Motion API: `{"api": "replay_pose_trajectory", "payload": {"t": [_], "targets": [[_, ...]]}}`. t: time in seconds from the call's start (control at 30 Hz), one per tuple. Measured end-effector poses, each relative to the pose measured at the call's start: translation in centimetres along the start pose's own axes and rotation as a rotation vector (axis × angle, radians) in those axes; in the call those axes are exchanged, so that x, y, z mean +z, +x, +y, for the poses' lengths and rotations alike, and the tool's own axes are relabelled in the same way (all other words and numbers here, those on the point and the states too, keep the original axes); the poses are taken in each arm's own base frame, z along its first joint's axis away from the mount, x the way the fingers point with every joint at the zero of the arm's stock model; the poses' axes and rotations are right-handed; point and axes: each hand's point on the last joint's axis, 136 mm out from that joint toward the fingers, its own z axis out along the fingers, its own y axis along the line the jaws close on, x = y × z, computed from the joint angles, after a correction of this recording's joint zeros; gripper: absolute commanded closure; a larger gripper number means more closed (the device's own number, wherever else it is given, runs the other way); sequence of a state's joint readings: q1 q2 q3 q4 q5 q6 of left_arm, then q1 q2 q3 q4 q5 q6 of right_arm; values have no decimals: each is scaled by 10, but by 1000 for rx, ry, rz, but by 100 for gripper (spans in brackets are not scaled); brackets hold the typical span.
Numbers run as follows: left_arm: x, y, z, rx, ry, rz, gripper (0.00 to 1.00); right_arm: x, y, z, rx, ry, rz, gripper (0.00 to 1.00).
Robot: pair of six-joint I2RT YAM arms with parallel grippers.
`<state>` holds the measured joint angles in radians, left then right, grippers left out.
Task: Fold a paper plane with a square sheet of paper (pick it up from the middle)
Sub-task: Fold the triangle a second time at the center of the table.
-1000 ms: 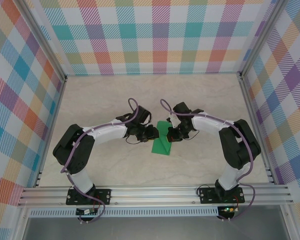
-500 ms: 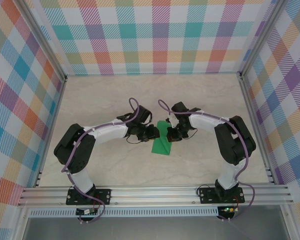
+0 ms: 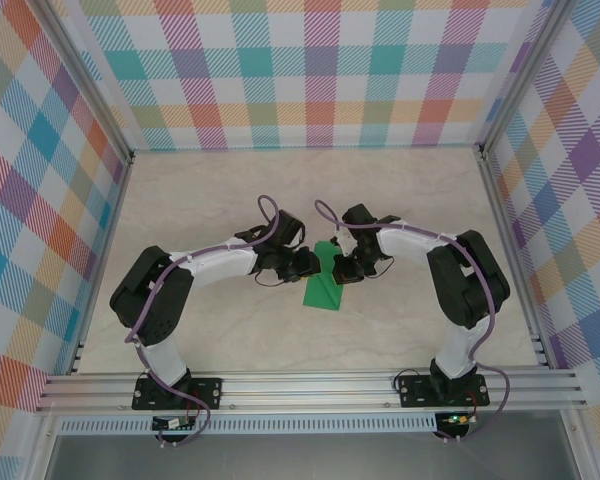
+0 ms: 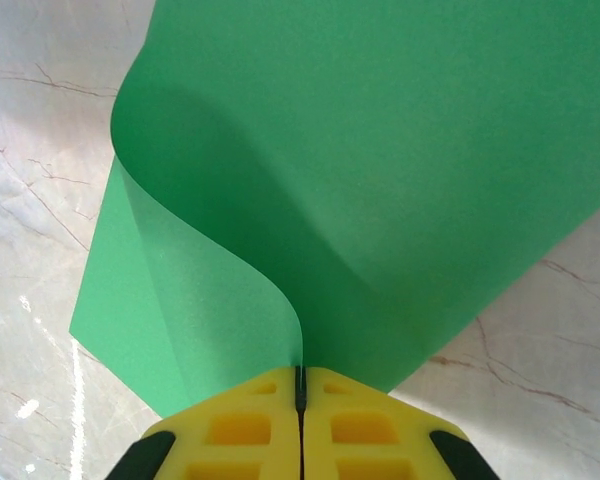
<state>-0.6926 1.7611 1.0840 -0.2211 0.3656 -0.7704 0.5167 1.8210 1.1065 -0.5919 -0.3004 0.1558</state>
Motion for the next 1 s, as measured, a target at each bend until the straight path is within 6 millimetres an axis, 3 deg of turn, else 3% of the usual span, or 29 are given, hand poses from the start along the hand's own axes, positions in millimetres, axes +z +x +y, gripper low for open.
{"api": "replay_pose_trajectory", "payload": {"t": [0.7, 1.0], "targets": [[14, -14, -11, -93, 69, -36, 80, 5, -3, -2, -17, 3, -5, 95], [15, -14, -14, -95, 79, -39, 88, 7, -2, -5, -17, 11, -8, 95]]}}
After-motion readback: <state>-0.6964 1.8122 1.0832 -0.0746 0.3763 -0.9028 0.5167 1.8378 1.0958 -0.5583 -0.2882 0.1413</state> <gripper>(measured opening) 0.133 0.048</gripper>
